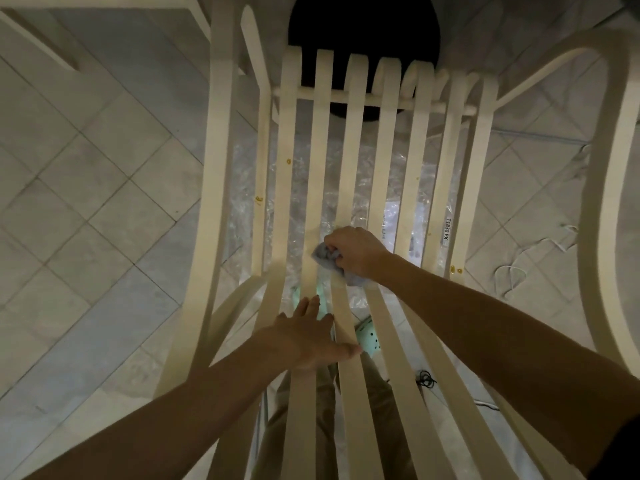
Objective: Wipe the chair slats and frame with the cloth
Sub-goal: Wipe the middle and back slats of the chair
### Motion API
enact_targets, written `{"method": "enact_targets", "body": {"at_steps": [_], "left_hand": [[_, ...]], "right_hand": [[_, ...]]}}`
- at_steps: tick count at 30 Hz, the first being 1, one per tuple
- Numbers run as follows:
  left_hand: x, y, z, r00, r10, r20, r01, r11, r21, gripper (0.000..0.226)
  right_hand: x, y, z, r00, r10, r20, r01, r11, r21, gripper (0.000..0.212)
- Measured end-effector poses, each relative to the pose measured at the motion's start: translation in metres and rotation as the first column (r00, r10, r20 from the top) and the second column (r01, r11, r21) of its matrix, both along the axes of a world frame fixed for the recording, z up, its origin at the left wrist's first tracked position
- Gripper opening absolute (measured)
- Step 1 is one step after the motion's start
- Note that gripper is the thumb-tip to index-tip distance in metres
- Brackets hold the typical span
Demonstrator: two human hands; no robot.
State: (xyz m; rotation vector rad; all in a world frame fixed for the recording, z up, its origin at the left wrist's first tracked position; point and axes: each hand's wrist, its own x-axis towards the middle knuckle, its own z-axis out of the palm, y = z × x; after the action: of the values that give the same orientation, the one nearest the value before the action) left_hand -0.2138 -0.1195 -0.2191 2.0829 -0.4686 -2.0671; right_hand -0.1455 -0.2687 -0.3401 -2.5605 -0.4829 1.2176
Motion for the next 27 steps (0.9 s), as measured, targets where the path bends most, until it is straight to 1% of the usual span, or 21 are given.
{"method": "enact_targets", "body": {"at_steps": [3,6,8,10,14,18,21,25,27], "left_hand": [[0.002,0.0,-0.002,0.999,0.034,0.023,-0.034,0.999,-0.017,0.09],[0.001,-0.001,-0.01,0.993,0.101,0.063,-0.1,0.995,-0.024,0.082],[0.001,-0.005,-0.017,0.986,0.142,0.084,-0.139,0.99,-0.039,0.078],[0.004,-0.011,-0.021,0.981,0.155,0.114,-0.148,0.987,-0.062,0.071],[0.012,-0.016,-0.028,0.981,0.145,0.132,-0.137,0.988,-0.069,0.064],[0.014,-0.006,-0.036,0.986,0.124,0.109,-0.115,0.99,-0.086,0.066],[0.016,-0.001,-0.042,0.984,0.145,0.108,-0.137,0.988,-0.075,0.067],[0.017,0.0,-0.05,0.962,0.259,0.085,-0.255,0.966,-0.054,0.063],[0.016,0.0,-0.051,0.962,0.26,0.081,-0.257,0.965,-0.055,0.061]], "right_hand": [[0.019,-0.005,0.003,0.997,-0.05,0.064,0.05,0.999,0.004,0.024],[0.045,-0.012,0.011,0.992,-0.109,0.07,0.106,0.994,0.039,0.021],[0.062,-0.017,0.019,0.987,-0.135,0.091,0.129,0.989,0.068,0.026],[0.078,-0.023,0.024,0.981,-0.144,0.132,0.135,0.988,0.074,0.019],[0.112,-0.03,0.026,0.955,-0.119,0.271,0.121,0.993,0.007,0.012],[0.151,-0.031,0.03,0.915,-0.153,0.372,0.184,0.982,-0.049,0.015],[0.153,-0.027,0.034,0.898,-0.206,0.389,0.236,0.971,-0.03,0.02],[0.106,-0.021,0.035,0.909,-0.244,0.338,0.233,0.97,0.073,0.024],[0.079,-0.02,0.035,0.927,-0.255,0.276,0.234,0.966,0.107,0.038]]}}
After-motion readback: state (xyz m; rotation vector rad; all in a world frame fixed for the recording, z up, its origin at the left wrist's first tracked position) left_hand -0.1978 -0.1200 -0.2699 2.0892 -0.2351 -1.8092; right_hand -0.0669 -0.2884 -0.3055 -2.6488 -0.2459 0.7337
